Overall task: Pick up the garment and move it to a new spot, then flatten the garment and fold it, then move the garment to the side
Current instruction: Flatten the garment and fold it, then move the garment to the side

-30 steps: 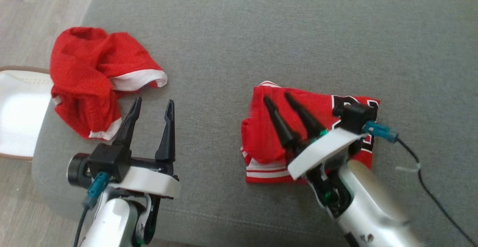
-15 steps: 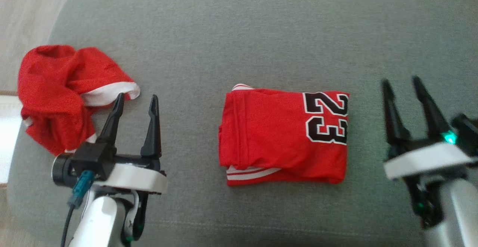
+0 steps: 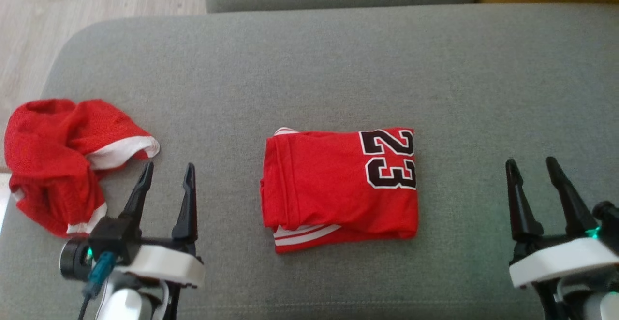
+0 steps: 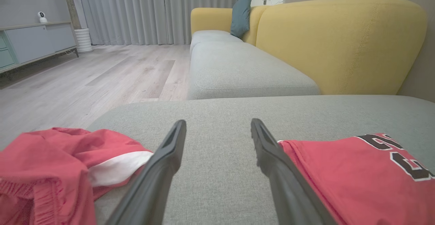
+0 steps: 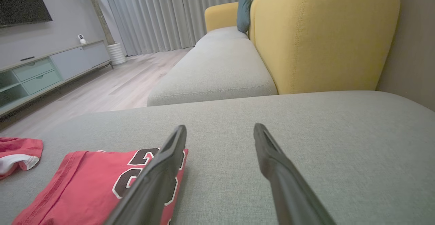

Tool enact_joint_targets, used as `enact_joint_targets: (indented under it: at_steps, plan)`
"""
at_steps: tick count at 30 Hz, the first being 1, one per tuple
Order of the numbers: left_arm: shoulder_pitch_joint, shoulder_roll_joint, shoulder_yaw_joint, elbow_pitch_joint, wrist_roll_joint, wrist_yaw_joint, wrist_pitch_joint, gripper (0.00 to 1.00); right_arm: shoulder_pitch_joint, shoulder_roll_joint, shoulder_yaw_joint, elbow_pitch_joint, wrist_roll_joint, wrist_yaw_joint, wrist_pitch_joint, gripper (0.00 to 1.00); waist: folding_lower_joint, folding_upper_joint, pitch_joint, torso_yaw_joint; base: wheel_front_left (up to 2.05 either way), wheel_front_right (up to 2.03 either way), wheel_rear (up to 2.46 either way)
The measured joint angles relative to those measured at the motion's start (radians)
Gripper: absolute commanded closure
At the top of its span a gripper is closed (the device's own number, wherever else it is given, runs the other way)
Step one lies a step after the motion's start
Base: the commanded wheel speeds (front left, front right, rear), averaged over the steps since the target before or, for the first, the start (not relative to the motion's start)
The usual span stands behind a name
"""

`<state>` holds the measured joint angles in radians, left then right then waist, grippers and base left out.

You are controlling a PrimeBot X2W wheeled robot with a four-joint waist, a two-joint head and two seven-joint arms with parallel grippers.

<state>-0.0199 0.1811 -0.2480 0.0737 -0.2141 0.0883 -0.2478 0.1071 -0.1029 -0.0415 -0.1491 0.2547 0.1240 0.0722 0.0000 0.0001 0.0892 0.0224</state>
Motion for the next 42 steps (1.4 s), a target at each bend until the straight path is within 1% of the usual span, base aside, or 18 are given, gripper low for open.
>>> enact_joint_targets:
  at_steps: [7, 11, 13, 27, 42]
  plan:
    - [0.065, 0.002, -0.002, -0.008, -0.009, 0.017, 0.013, 0.0, 0.046, 0.011, 0.0, -0.015, -0.001, 0.0, 0.012, 0.0, 0.0, 0.0, -0.048, -0.008, 0.0, 0.0, 0.0]
    - [0.082, 0.005, -0.002, -0.013, -0.009, 0.019, 0.023, 0.0, 0.069, 0.02, 0.001, -0.02, -0.001, 0.0, 0.015, 0.0, 0.0, 0.0, -0.062, -0.005, 0.0, 0.0, 0.0]
    - [0.083, 0.007, -0.002, -0.016, -0.009, 0.026, 0.025, 0.0, 0.071, 0.02, 0.002, -0.021, -0.001, 0.0, 0.021, 0.0, 0.0, 0.0, -0.068, -0.004, 0.0, 0.0, 0.0]
    - [0.083, 0.024, -0.004, -0.037, -0.008, 0.044, 0.035, 0.0, 0.071, 0.021, 0.003, -0.037, -0.01, 0.0, 0.027, 0.0, 0.0, 0.0, -0.069, -0.004, 0.0, 0.0, 0.0]
    - [0.081, 0.033, -0.021, -0.053, -0.008, 0.045, 0.035, 0.0, 0.071, 0.023, 0.001, -0.031, -0.01, 0.0, 0.043, 0.0, 0.0, 0.0, -0.056, 0.008, 0.0, 0.0, 0.0]
